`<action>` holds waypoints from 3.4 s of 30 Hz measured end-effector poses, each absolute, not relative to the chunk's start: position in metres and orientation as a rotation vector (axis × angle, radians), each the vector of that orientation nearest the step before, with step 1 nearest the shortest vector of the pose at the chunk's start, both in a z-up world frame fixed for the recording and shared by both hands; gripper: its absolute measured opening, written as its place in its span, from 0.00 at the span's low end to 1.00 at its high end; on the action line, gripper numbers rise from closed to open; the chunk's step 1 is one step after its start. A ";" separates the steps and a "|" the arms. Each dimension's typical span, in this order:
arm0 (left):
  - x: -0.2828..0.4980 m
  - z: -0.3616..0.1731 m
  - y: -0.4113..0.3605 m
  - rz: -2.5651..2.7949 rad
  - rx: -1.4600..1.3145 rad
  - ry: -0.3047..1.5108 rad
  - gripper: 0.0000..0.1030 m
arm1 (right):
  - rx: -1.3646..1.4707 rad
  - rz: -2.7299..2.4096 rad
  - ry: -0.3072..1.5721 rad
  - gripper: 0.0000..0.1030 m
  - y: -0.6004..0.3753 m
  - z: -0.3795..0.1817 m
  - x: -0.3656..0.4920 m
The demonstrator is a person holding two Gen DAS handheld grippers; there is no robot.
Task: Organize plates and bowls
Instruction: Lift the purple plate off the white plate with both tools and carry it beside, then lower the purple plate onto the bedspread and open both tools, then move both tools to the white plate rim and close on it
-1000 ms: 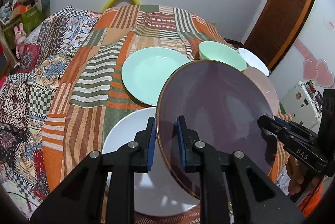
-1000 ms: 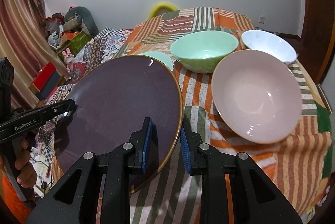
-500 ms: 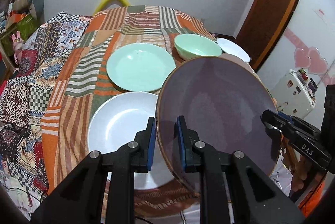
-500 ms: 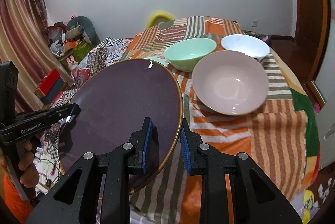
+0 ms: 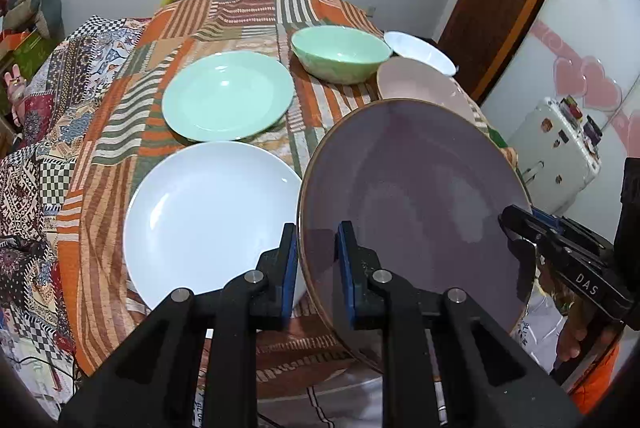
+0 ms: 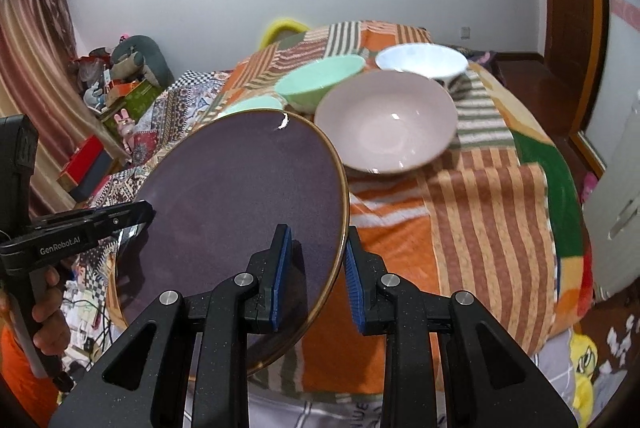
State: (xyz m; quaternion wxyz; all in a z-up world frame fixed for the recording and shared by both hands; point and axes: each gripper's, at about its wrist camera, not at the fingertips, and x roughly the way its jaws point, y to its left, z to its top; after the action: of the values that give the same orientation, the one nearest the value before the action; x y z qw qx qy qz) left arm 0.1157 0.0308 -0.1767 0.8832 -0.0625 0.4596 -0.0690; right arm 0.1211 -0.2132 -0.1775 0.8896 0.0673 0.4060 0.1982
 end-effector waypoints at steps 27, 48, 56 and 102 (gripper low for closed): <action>0.161 -0.249 -0.005 -0.187 -0.095 1.183 0.18 | 0.232 0.350 0.993 0.23 -0.251 -0.235 0.127; 0.174 -0.264 -0.008 -0.173 -0.111 1.219 0.18 | 0.200 0.339 1.025 0.24 -0.249 -0.241 0.139; 0.157 -0.250 -0.006 -0.164 -0.111 1.204 0.23 | 0.140 0.309 0.987 0.34 -0.250 -0.221 0.129; 0.094 -0.219 0.182 0.064 -0.247 0.925 0.49 | -0.044 0.589 0.904 0.50 -0.083 -0.188 0.152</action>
State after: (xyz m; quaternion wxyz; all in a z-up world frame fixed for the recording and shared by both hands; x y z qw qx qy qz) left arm 0.0936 0.1819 -0.2192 0.8870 -0.1187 0.4451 0.0306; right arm 0.1517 -0.0829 -0.1878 0.8578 -0.0208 0.4303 0.2803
